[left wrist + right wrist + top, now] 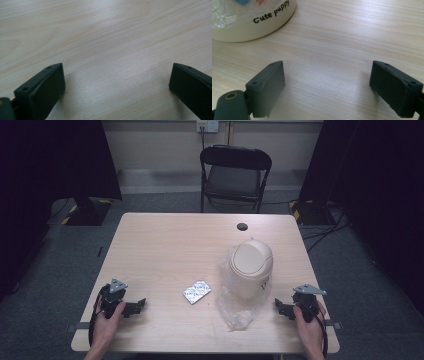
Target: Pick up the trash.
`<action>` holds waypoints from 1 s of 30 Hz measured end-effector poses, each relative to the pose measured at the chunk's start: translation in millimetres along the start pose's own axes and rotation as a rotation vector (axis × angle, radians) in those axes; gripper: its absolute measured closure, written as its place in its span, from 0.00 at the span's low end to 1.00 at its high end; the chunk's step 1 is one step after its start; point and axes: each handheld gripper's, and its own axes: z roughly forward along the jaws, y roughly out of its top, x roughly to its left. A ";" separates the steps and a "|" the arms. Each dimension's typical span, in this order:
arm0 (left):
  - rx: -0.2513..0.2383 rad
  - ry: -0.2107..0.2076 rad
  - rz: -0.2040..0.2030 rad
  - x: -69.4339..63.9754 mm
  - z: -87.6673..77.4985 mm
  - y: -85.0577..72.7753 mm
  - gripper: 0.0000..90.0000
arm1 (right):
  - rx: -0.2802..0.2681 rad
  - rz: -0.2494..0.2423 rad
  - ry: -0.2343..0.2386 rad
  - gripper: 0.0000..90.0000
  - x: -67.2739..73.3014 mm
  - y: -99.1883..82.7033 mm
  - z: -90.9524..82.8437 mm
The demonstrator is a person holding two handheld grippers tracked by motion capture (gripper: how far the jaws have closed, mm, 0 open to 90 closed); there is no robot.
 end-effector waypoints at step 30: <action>-0.125 -0.166 -0.023 -11.7 -18.0 15.6 0.21 | 0.000 0.000 0.000 0.13 0.0 0.0 0.0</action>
